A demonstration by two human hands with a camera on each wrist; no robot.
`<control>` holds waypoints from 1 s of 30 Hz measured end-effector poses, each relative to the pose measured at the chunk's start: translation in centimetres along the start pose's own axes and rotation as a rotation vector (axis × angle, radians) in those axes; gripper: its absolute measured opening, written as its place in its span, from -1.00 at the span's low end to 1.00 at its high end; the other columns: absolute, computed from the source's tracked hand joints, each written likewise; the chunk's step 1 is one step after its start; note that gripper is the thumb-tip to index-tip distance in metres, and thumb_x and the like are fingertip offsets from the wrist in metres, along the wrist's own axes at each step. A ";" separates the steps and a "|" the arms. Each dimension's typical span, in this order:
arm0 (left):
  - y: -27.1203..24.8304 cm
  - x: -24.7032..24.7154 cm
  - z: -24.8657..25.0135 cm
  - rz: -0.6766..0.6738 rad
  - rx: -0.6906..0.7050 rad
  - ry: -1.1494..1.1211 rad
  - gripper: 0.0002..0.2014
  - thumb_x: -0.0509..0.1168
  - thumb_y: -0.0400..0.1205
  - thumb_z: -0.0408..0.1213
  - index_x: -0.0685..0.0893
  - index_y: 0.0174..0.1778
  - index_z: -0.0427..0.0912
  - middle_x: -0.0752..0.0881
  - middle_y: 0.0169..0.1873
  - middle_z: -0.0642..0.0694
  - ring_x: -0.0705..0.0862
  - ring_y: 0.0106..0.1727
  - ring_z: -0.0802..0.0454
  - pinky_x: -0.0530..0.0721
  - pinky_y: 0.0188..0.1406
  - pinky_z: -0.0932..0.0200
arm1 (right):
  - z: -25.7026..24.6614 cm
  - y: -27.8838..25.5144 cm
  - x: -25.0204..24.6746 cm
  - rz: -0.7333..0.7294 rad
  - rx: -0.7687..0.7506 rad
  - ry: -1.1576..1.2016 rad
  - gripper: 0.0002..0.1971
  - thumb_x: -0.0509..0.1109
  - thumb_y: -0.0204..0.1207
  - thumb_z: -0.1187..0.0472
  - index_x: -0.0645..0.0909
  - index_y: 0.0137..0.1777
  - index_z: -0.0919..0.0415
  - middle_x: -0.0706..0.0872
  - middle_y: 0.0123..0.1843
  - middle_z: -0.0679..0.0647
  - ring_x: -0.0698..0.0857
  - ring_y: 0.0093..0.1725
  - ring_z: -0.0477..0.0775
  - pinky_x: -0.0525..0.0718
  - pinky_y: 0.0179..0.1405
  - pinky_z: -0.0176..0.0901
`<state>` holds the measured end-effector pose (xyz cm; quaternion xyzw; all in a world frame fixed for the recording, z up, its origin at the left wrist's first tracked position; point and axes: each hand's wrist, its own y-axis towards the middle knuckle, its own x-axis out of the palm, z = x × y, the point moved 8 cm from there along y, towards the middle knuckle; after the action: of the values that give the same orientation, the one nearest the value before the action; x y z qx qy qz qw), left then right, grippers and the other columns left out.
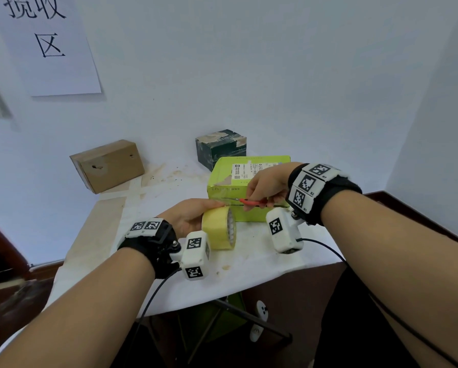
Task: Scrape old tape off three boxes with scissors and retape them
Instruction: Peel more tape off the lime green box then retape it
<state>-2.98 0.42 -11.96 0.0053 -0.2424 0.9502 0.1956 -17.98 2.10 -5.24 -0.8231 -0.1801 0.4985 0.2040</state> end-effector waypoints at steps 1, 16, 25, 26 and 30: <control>0.0 0.0 0.0 -0.002 -0.004 0.003 -0.88 0.33 0.64 -0.36 0.68 0.05 -0.28 0.83 -0.26 -0.18 0.81 -0.34 -0.02 0.80 -0.36 0.11 | 0.0 0.1 0.0 0.004 -0.009 -0.002 -0.84 0.53 0.47 0.11 0.68 -0.10 0.19 0.58 -0.36 0.05 0.43 -0.48 -0.07 0.41 -0.58 -0.36; 0.7 -0.3 0.0 -0.003 -0.002 -0.021 -0.71 0.35 0.62 -0.37 0.65 0.26 -0.32 0.79 -0.01 -0.23 0.79 -0.15 -0.06 0.81 -0.18 0.06 | -0.4 1.0 0.2 0.004 -0.067 -0.013 -0.70 0.53 0.43 0.00 0.53 -0.02 0.13 0.50 -0.34 0.03 0.37 -0.40 -0.07 0.37 -0.47 -0.32; 1.0 0.1 0.1 -0.047 0.007 -0.066 -0.68 0.35 0.61 -0.40 0.64 0.29 -0.34 0.74 0.18 -0.28 0.74 0.07 -0.12 0.71 0.16 -0.03 | -2.2 0.7 0.0 0.102 -0.166 -0.081 -0.65 0.57 0.36 -0.07 0.66 0.04 0.11 0.61 -0.34 -0.04 0.48 -0.38 -0.08 0.44 -0.42 -0.33; 1.0 0.1 0.1 -0.047 0.007 -0.066 -0.66 0.35 0.62 -0.40 0.62 0.32 -0.35 0.71 0.22 -0.29 0.73 0.11 -0.13 0.71 0.16 -0.03 | -2.2 0.6 -0.1 0.109 -0.170 -0.092 -0.64 0.57 0.37 -0.06 0.68 0.06 0.12 0.62 -0.34 -0.05 0.48 -0.38 -0.09 0.44 -0.42 -0.34; 1.0 0.0 0.2 -0.046 0.014 -0.073 -0.63 0.32 0.63 -0.41 0.58 0.37 -0.38 0.69 0.26 -0.32 0.71 0.18 -0.15 0.76 0.06 0.02 | -2.1 0.6 -0.2 0.145 -0.197 -0.124 -0.68 0.56 0.38 -0.06 0.71 0.04 0.11 0.65 -0.34 -0.08 0.53 -0.31 -0.13 0.45 -0.33 -0.32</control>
<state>-3.37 -0.45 -12.24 0.0471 -0.2424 0.9463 0.2086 -16.10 1.17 -4.53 -0.8174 -0.1805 0.5419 0.0743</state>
